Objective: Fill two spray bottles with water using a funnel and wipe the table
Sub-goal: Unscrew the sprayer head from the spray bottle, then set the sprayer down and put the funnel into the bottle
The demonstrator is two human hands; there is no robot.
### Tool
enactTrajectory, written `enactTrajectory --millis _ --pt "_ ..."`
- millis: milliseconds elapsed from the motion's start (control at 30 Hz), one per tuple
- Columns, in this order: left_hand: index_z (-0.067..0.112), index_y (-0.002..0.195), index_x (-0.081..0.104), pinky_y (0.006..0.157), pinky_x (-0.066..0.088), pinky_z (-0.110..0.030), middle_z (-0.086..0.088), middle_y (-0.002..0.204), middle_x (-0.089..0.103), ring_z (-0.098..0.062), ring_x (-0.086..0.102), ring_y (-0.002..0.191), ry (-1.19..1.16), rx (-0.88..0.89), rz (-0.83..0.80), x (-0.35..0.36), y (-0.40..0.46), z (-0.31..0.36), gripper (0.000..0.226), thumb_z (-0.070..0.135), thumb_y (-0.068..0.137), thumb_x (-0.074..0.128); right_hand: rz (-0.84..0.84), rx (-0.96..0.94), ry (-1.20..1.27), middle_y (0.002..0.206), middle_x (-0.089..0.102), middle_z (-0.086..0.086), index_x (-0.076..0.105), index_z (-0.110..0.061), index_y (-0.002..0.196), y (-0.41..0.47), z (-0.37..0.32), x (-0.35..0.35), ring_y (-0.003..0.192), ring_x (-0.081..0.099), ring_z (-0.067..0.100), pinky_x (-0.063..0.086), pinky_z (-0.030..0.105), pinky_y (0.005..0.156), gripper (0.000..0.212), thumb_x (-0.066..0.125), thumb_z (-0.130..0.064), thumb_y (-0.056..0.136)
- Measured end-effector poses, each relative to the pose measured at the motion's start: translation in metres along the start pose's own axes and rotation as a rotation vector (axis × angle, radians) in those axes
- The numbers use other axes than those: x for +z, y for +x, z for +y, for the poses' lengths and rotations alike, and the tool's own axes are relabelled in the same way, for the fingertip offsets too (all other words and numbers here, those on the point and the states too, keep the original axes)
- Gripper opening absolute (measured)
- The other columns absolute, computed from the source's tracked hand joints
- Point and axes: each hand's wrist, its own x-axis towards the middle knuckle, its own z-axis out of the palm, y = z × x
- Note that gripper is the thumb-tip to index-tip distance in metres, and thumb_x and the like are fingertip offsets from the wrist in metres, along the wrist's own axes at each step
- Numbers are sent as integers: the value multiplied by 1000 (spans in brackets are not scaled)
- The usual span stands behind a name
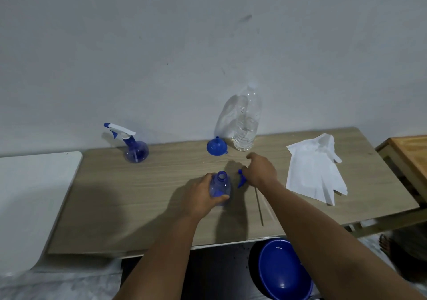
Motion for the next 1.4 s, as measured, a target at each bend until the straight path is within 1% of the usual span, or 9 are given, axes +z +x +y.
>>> enactTrajectory --millis 167,400,467,567,700,833,933,1267,1400 --pt "29 124 58 78 52 -27 10 105 70 -12 66 95 -20 -8 21 4 10 -13 60 41 71 83 -122 -148 162 103 72 5 59 -19 140 38 -57 5 108 68 28 51 34 85 49 66 -22 91" --pt "23 118 60 75 53 -33 3 102 71 -21 67 92 -10 -26 32 2 30 -35 47 42 79 78 -169 -214 -99 142 49 16 34 -17 155 98 -92 41 126 57 38 55 51 98 78 74 -27 89" --pt "23 118 60 74 54 -36 0 100 72 -23 68 89 -22 -16 36 1 33 -39 52 51 76 69 -185 -250 -221 137 49 14 42 -18 149 107 -97 47 123 59 39 56 49 91 68 73 -26 89" --pt "20 119 62 69 47 -30 -2 100 73 -22 67 87 -30 -6 58 -2 39 -38 55 46 75 80 -159 -284 -417 130 53 12 48 -14 139 109 -102 47 117 62 38 48 41 77 56 73 -25 90" --pt "25 118 61 73 52 -34 2 101 72 -19 67 90 -95 -37 23 -3 44 -37 55 46 73 85 -195 -252 -568 127 60 9 47 -15 139 111 -106 47 115 65 33 48 39 74 68 83 -30 82" --pt "27 121 61 72 48 -31 1 105 73 -21 68 93 -65 -22 55 -6 47 -38 60 46 71 87 -286 -259 -664 111 68 3 63 -16 123 112 -109 43 106 69 25 50 34 70 63 91 -41 73" --pt "27 120 61 70 47 -29 3 104 73 -21 68 92 -60 -5 67 -6 47 -38 61 48 70 88 -294 -291 -683 114 69 5 67 -13 122 110 -111 38 107 69 26 51 34 71 60 90 -42 74" --pt "30 116 60 77 57 -37 7 102 74 -17 70 92 -134 -80 43 -6 33 -21 69 54 54 78 -249 -202 -263 115 68 4 63 -18 122 77 -95 7 104 65 26 59 41 86 69 74 -65 72" --pt "23 113 61 68 48 -19 6 99 71 -14 68 89 -202 -115 36 -3 16 -5 54 28 66 86 -115 -187 170 107 66 3 59 -16 122 43 -86 -28 93 68 23 63 42 83 67 84 -55 73"
